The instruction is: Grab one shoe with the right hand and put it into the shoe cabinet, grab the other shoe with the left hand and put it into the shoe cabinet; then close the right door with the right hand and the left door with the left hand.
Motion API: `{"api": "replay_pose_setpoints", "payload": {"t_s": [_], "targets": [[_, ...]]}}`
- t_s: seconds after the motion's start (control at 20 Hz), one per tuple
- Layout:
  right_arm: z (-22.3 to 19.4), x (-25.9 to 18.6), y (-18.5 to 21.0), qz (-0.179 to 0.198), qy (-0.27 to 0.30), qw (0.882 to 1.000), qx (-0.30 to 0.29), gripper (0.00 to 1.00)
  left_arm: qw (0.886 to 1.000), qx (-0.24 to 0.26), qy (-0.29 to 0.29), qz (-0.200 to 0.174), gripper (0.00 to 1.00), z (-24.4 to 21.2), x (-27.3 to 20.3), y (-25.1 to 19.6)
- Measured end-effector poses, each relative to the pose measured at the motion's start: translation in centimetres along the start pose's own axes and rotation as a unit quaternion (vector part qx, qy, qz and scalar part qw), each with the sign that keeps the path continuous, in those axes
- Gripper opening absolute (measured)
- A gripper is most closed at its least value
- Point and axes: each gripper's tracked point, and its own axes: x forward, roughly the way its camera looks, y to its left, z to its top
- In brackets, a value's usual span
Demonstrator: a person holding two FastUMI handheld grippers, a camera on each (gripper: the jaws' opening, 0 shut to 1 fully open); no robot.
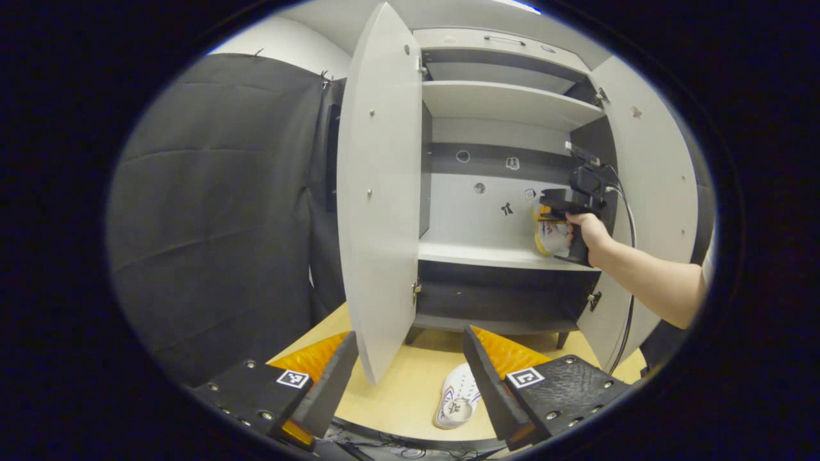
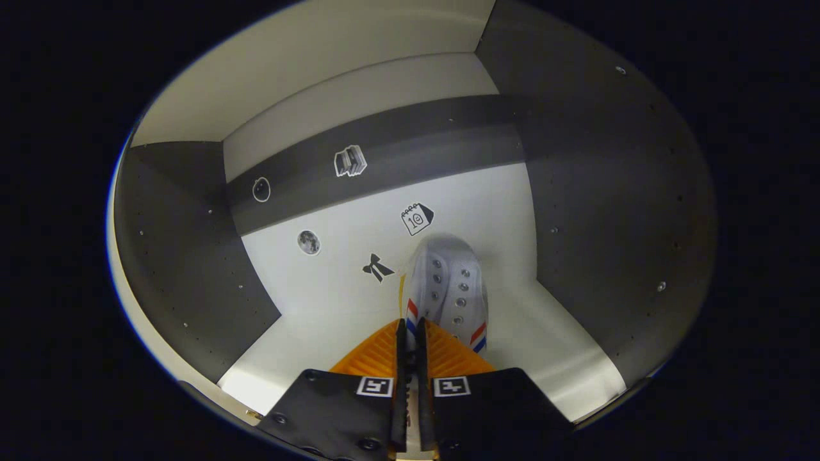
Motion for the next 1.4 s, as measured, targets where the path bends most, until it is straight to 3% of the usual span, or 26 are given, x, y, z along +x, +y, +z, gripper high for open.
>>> {"api": "replay_pose_setpoints", "payload": {"t_s": [0.05,0.1,0.15,0.2,0.25,0.4,0.45,0.65,1.05,1.4], "targets": [[1.3,-0.2,0.4,0.013,-0.024,1.000,0.004,0.14,1.000,0.001,0.003,0.001,0.94,-0.2,0.0,0.0],[3.1,-0.5,1.1,0.022,-0.044,0.999,0.007,0.10,1.000,0.002,0.006,0.002,0.94,-0.6,-0.1,0.2],[4.0,-0.8,1.4,0.021,-0.050,0.999,0.005,0.16,1.000,0.002,0.007,0.002,0.94,-0.8,-0.2,0.3],[4.2,-1.1,1.4,0.022,-0.052,0.998,0.004,0.37,1.000,0.002,0.009,-0.001,0.94,-1.1,-0.3,0.3],[4.4,-1.8,1.9,0.034,-0.055,0.998,0.003,0.28,1.000,0.002,0.010,-0.003,0.94,-1.4,-0.3,0.2],[4.2,-4.6,1.7,0.021,-0.062,0.998,-0.025,0.94,1.000,0.000,0.010,-0.012,0.94,-1.9,-0.2,0.1],[4.0,-5.8,1.8,0.019,-0.068,0.997,-0.038,0.98,1.000,-0.002,0.011,-0.018,0.94,-2.1,-0.2,-0.1],[2.0,-11.4,2.2,0.016,-0.080,0.992,-0.091,0.98,0.998,0.006,0.029,-0.053,0.94,-4.4,0.1,-0.9],[-1.9,-22.8,-0.4,0.008,-0.087,0.992,-0.089,0.98,0.989,0.039,0.072,-0.122,0.94,-10.0,2.5,-2.3],[-8.5,-30.9,-4.8,-0.039,-0.017,0.993,-0.109,0.98,0.974,0.042,0.124,-0.183,0.96,-17.0,5.9,-4.9]]}}
